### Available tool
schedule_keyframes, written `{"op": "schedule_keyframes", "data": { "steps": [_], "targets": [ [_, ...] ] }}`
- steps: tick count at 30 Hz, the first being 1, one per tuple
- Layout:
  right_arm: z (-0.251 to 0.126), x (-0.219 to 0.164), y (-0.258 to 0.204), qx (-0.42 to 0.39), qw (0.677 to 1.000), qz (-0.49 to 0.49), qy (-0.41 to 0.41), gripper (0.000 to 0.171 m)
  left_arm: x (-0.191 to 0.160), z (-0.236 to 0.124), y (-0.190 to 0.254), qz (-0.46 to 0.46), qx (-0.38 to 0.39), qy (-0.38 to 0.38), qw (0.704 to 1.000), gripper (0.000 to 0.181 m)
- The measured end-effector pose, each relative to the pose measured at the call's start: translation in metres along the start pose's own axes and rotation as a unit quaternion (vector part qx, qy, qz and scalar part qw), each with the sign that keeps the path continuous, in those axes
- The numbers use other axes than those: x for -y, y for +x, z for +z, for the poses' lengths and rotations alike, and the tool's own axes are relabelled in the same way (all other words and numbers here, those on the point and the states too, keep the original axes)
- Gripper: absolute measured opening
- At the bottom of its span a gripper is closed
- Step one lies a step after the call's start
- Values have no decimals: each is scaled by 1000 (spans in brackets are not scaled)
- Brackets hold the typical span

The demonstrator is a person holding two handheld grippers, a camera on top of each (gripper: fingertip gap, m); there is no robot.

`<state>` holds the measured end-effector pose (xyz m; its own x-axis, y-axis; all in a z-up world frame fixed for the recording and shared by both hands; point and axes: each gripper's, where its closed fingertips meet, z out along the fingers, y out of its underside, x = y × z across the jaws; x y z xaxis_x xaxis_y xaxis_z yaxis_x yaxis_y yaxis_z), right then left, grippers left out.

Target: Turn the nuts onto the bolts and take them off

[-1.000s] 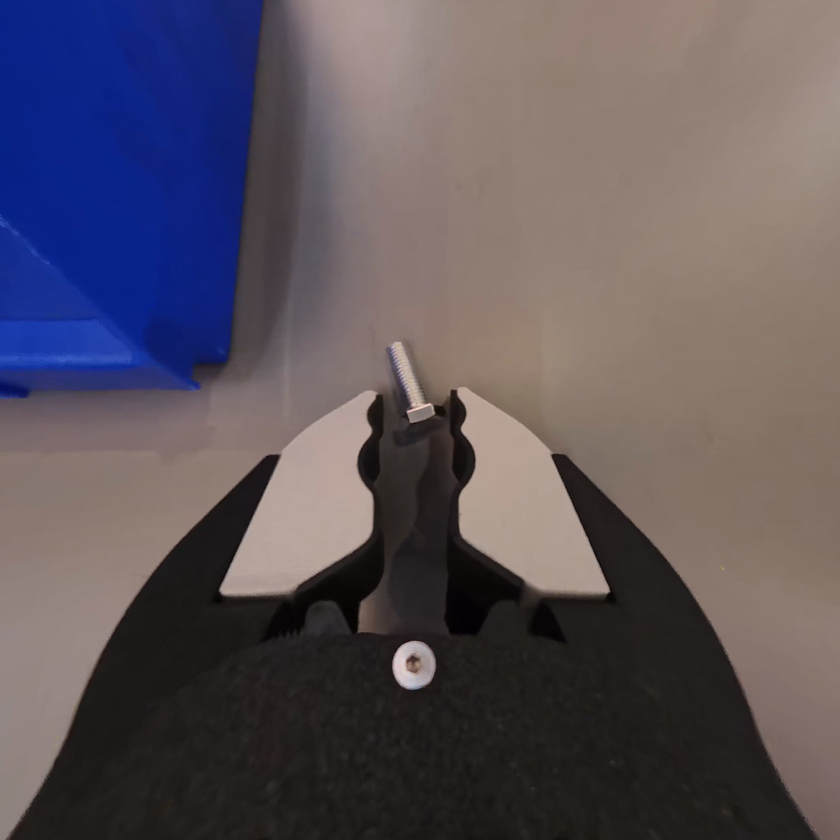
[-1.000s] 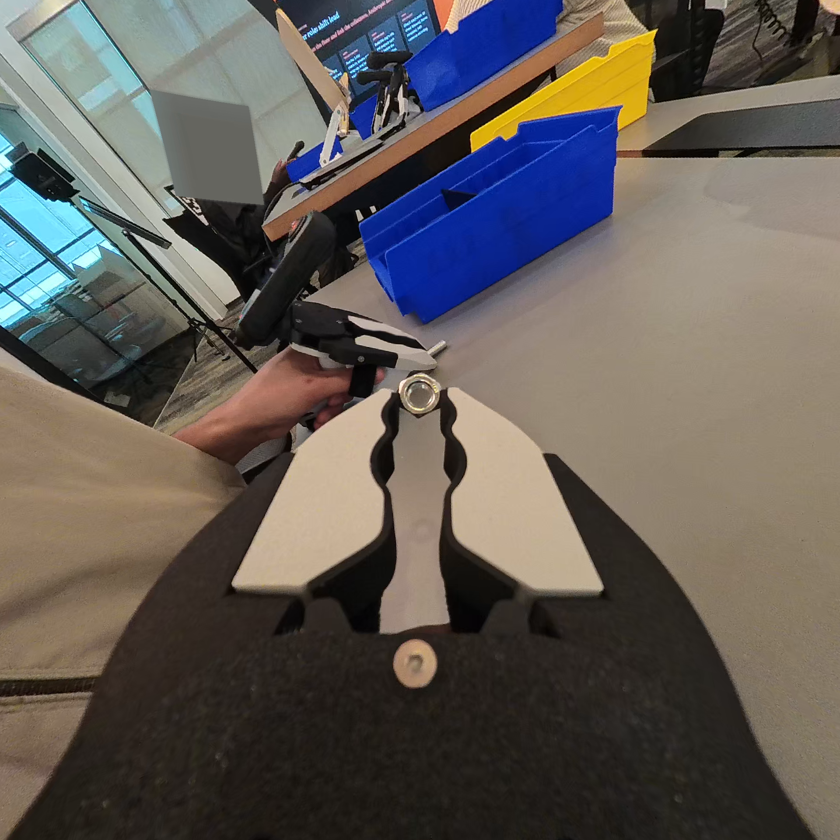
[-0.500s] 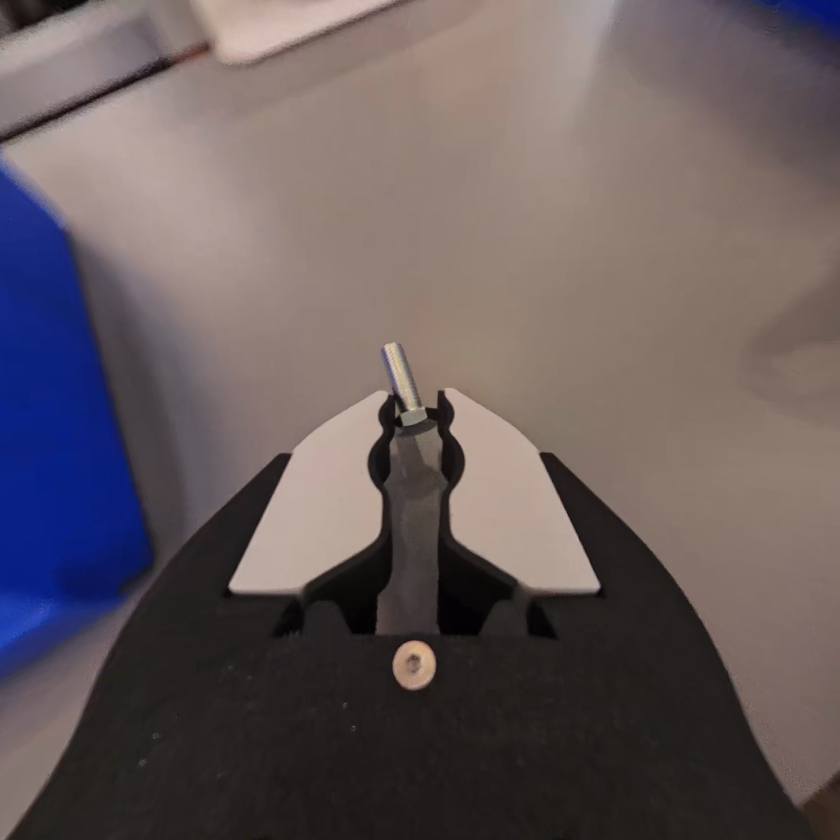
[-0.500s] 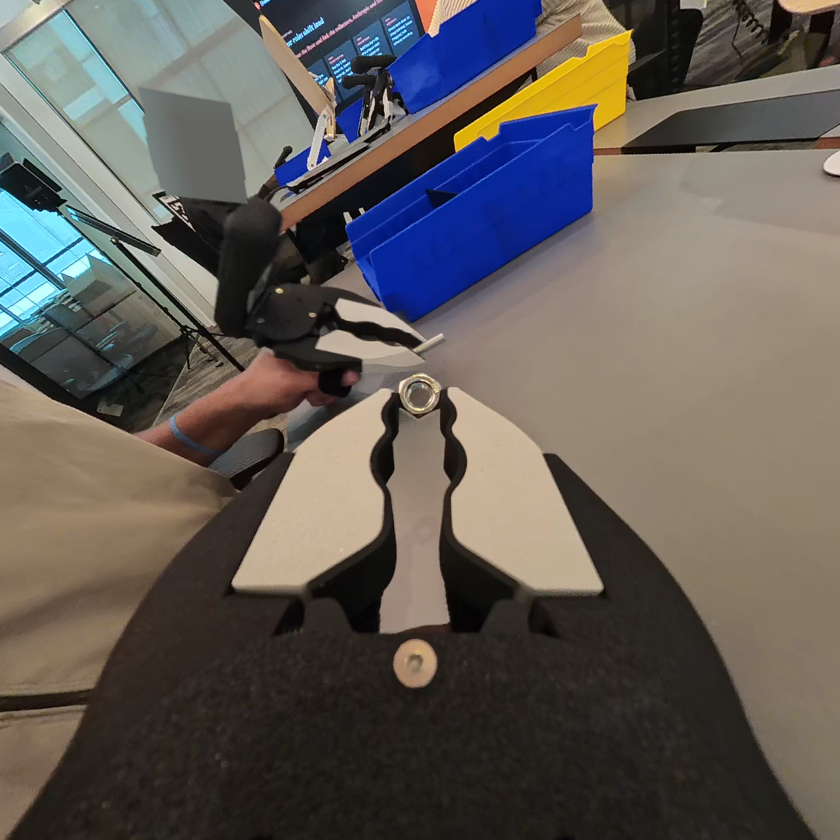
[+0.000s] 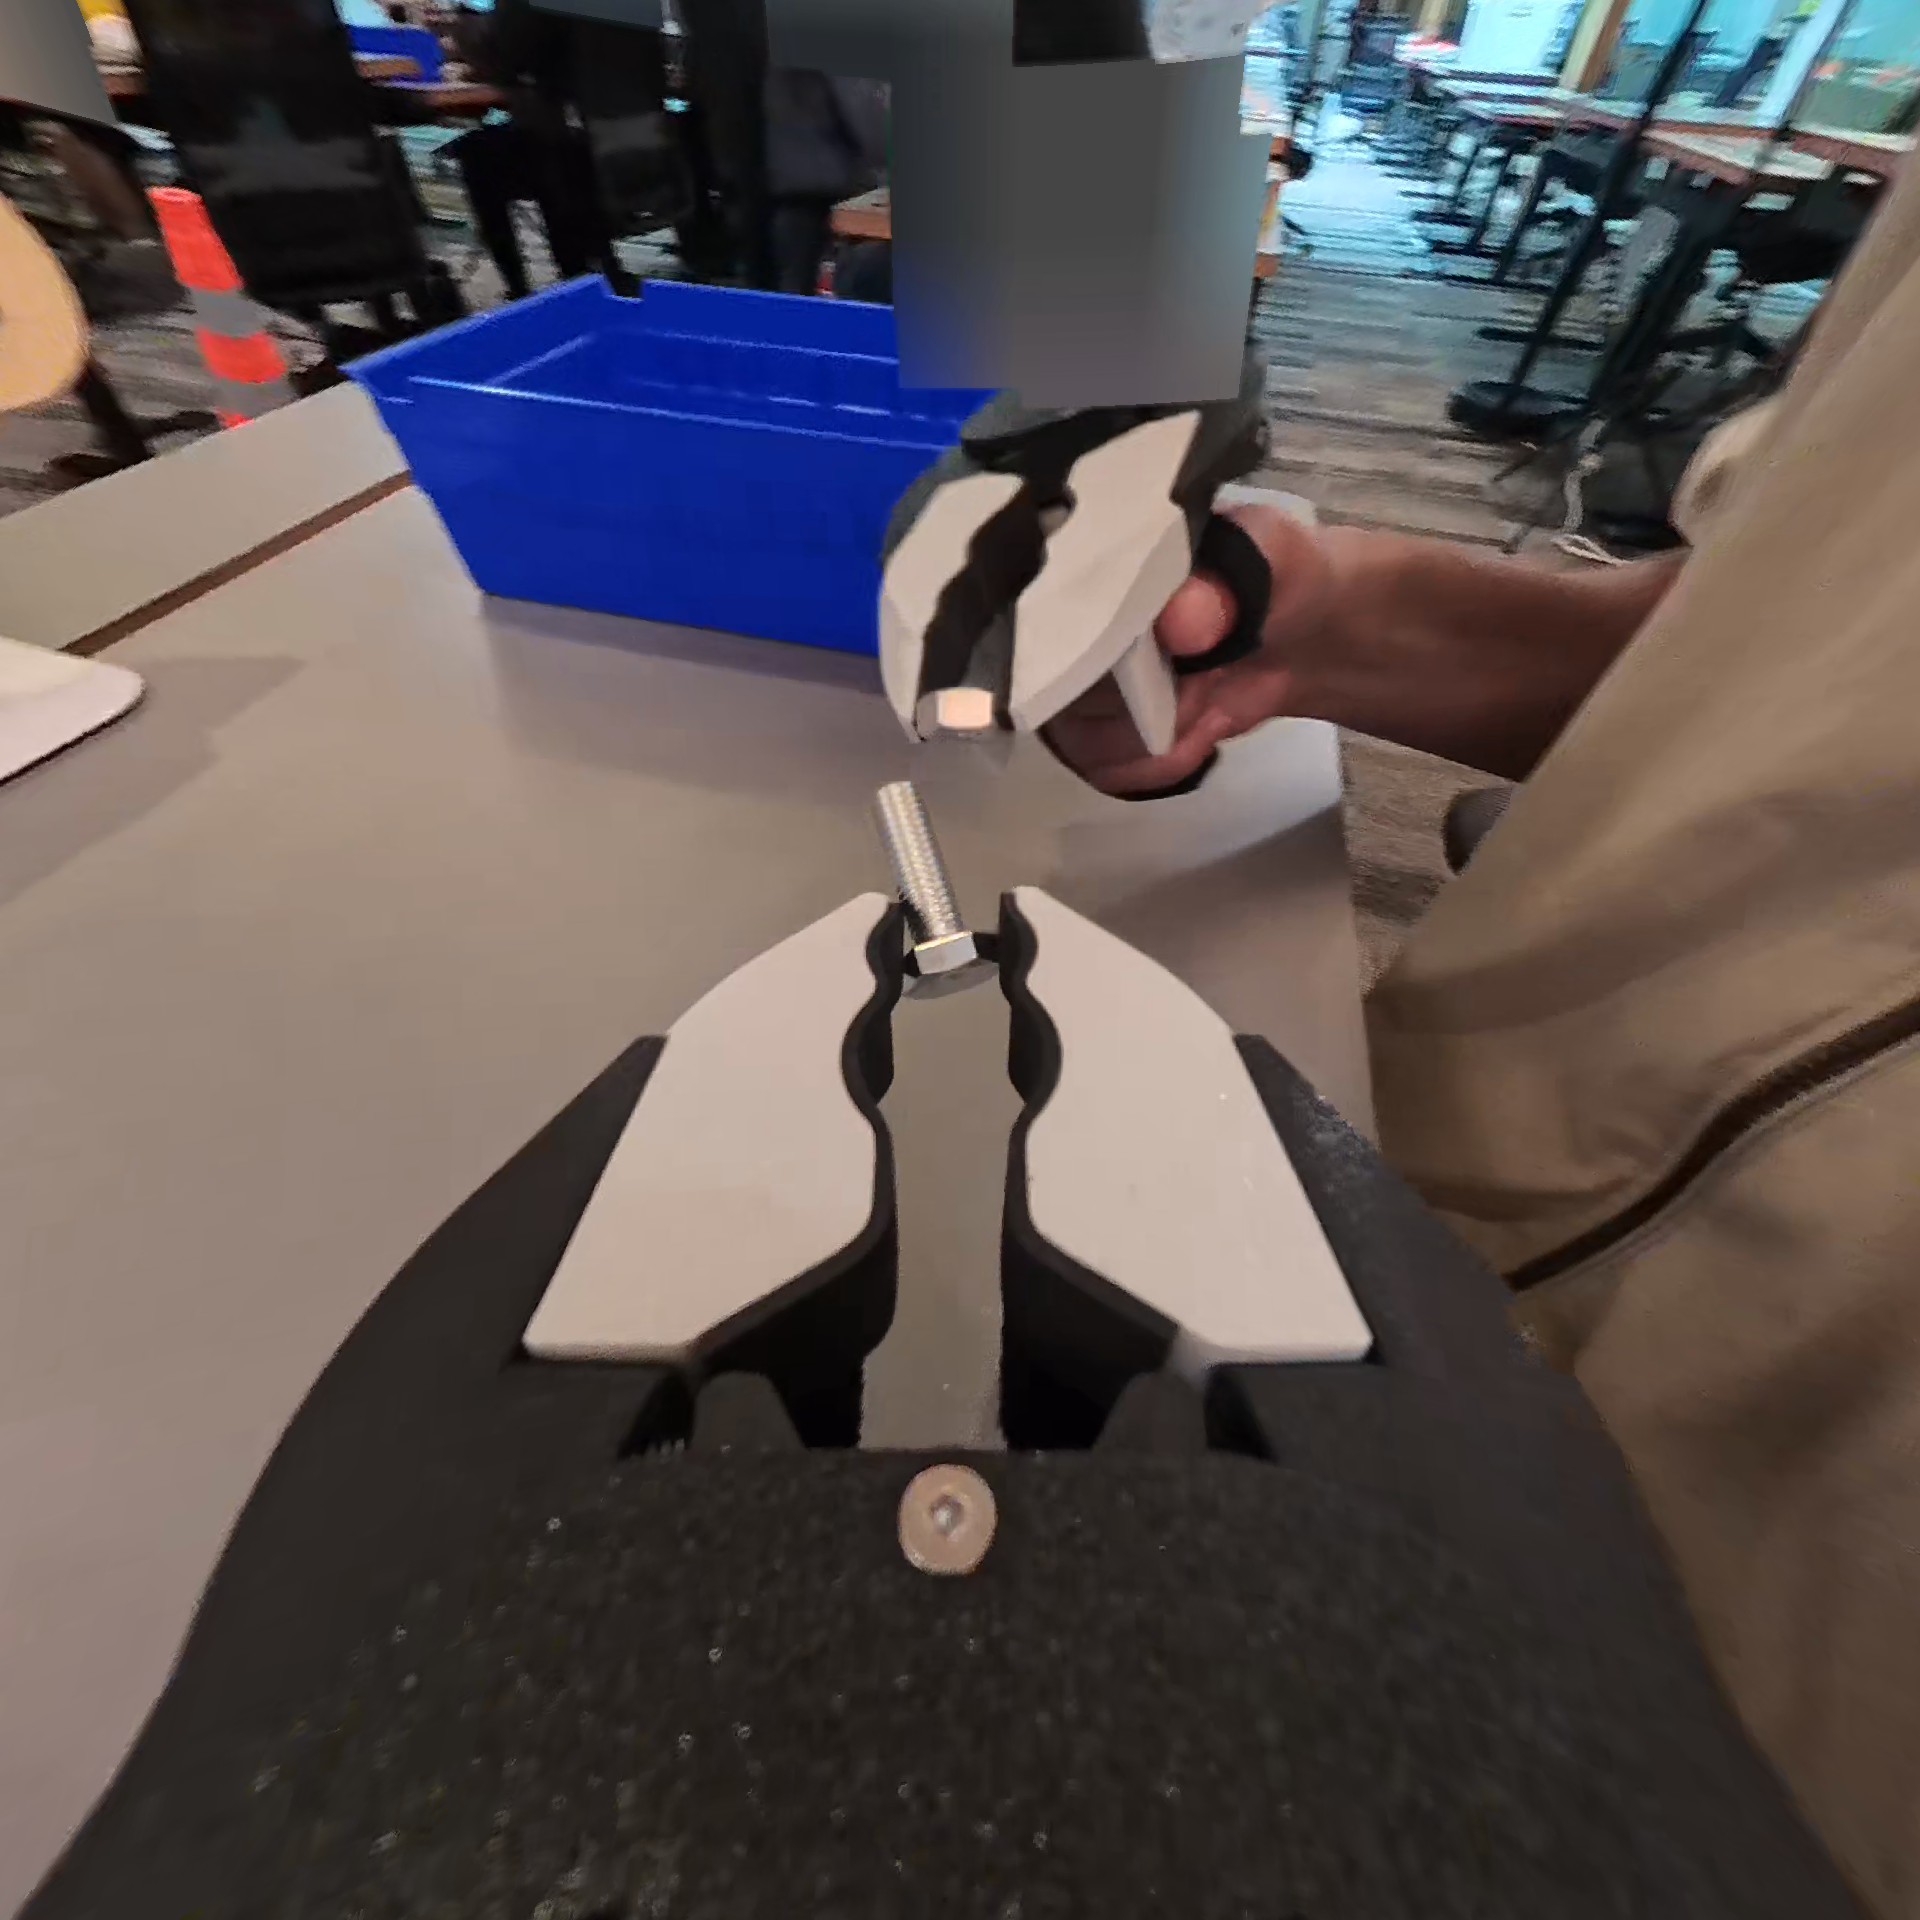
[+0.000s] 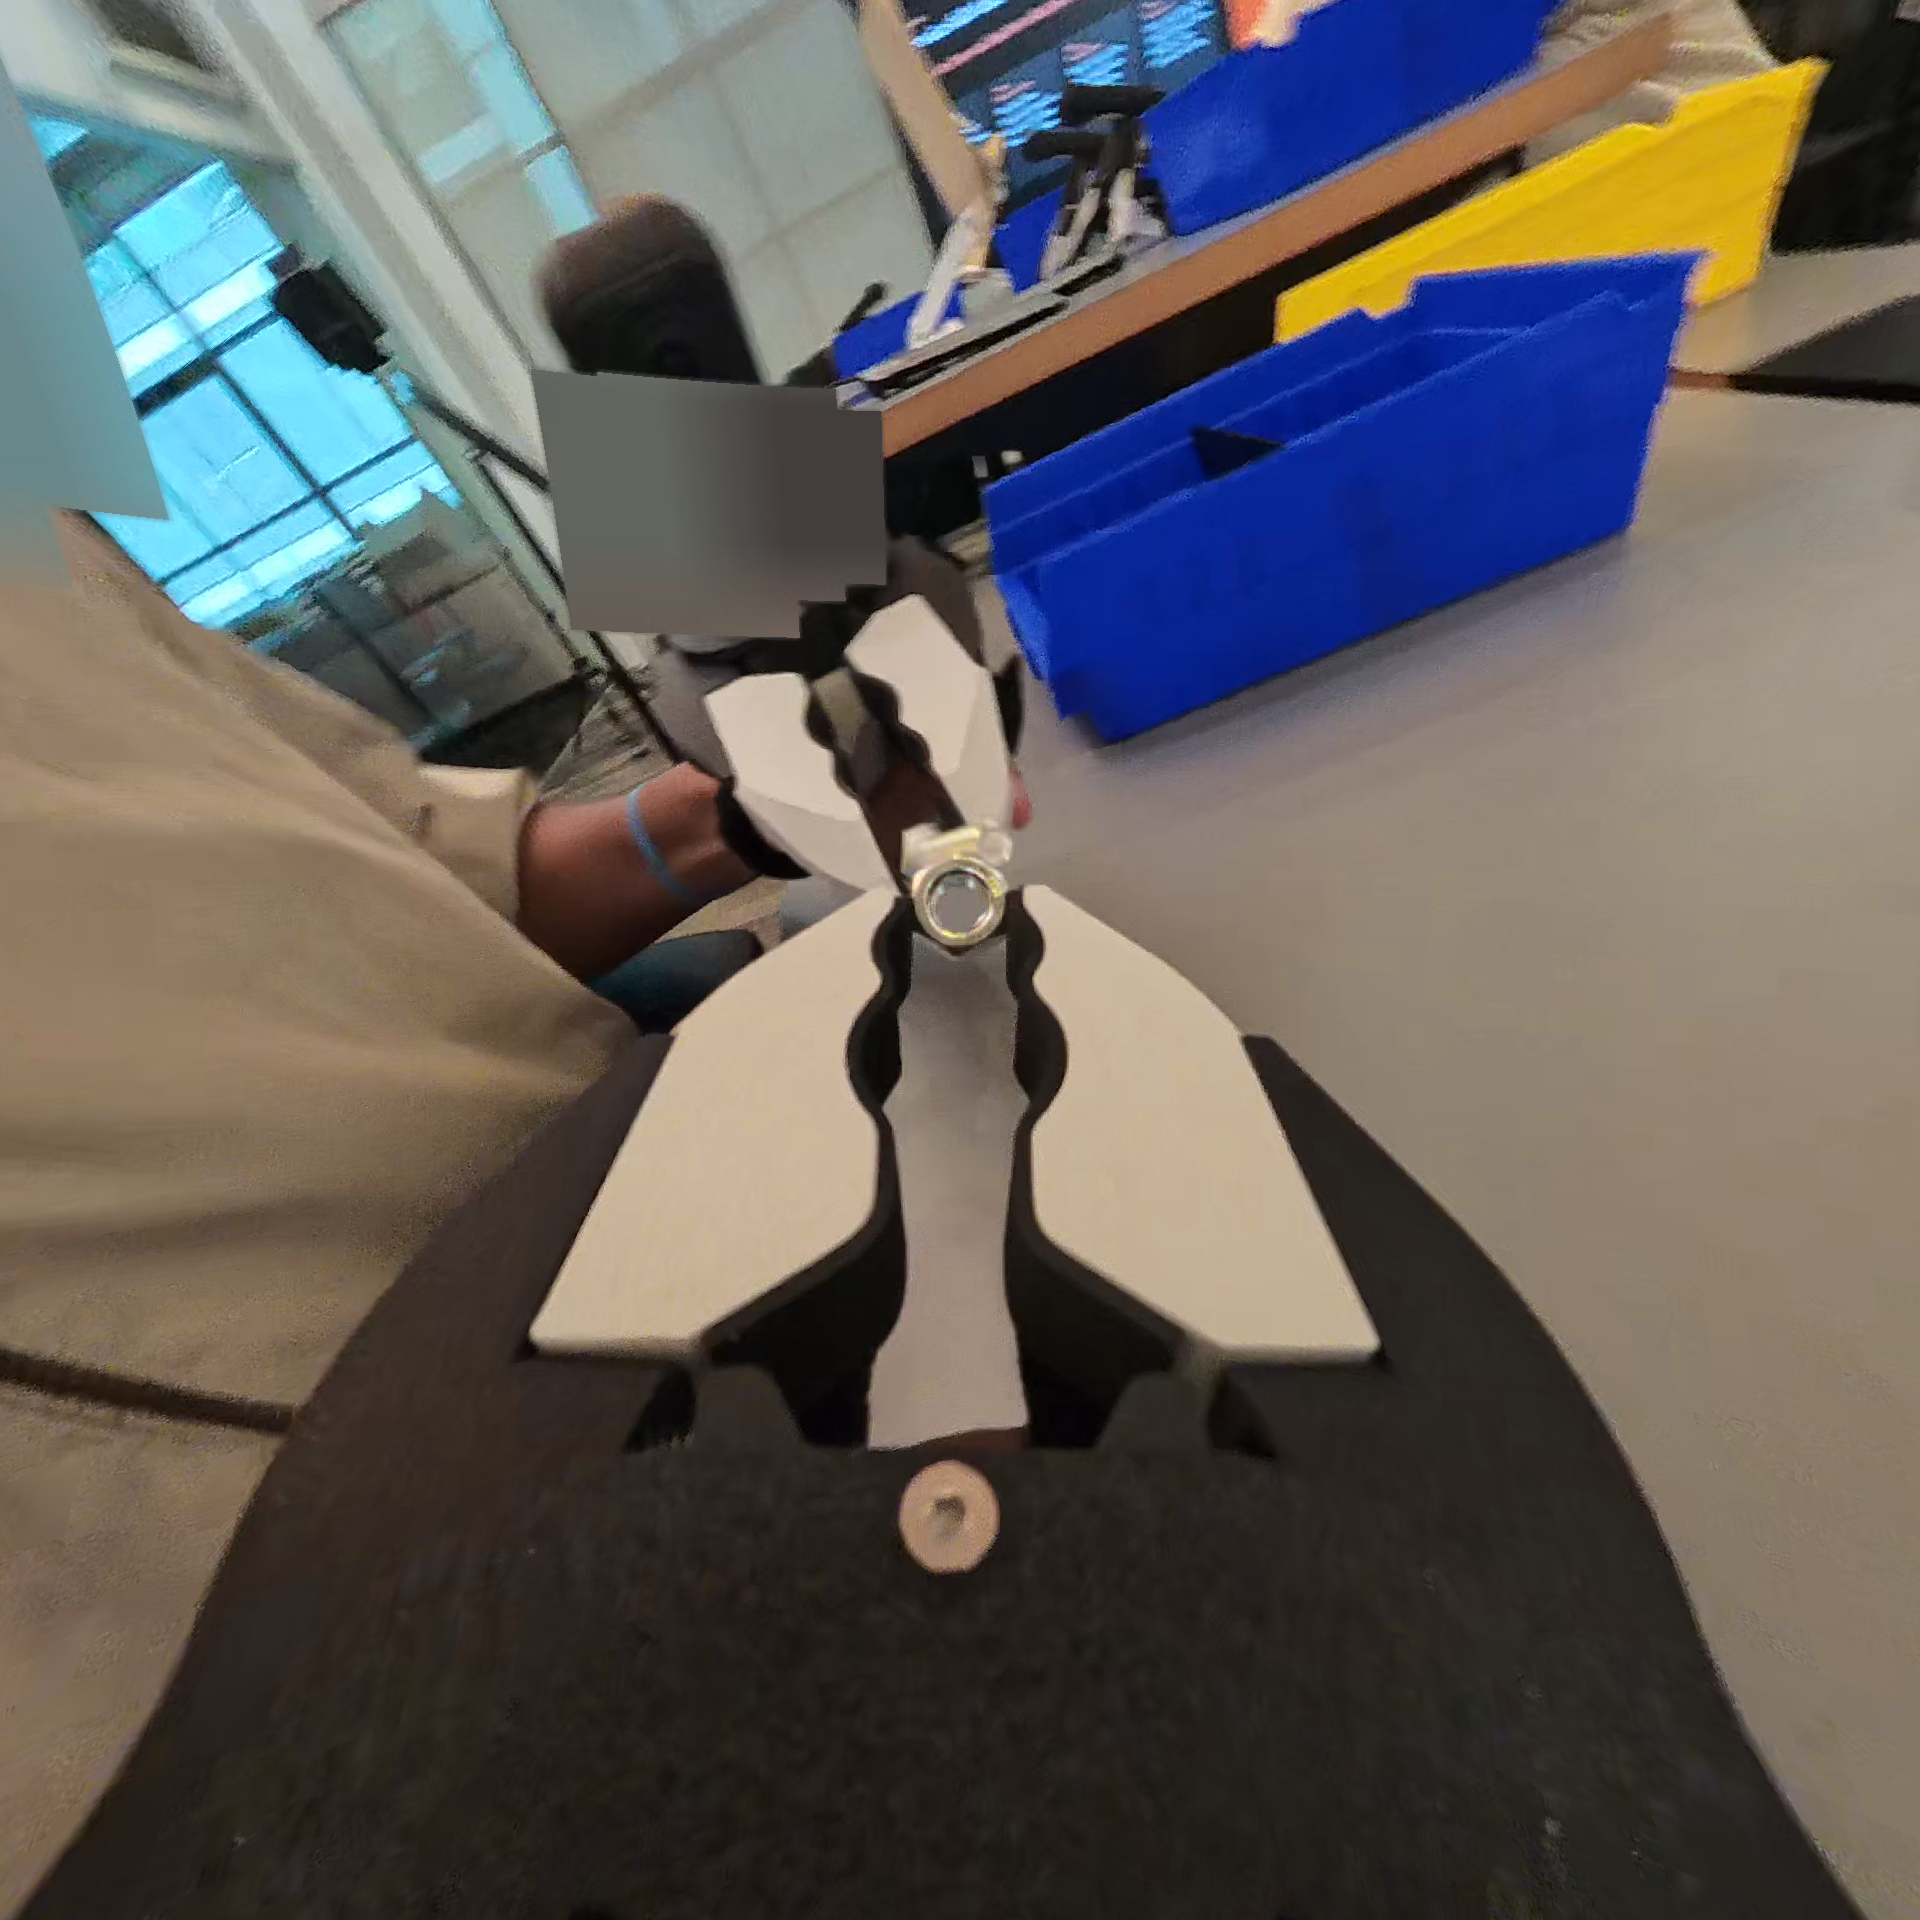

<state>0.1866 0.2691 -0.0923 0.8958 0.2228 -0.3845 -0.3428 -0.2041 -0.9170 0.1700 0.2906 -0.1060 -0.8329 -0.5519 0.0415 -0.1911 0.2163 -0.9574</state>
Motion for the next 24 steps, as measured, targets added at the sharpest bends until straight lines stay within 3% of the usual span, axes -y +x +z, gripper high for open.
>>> {"op": "schedule_keyframes", "data": {
  "steps": [8,16,19,24],
  "targets": [
    [4,9,-30,116,989,-94,-13,17,19,-7,30,-54,-179,23,982,17],
    [6,20,-44,169,981,-89,34,17,33,-12,40,-92,-244,74,963,16],
    [5,27,-44,175,980,-68,67,17,40,-12,39,-108,-247,103,957,16],
    [5,28,-34,137,987,-44,69,17,37,-6,30,-65,-176,87,978,16]
  ]
}}
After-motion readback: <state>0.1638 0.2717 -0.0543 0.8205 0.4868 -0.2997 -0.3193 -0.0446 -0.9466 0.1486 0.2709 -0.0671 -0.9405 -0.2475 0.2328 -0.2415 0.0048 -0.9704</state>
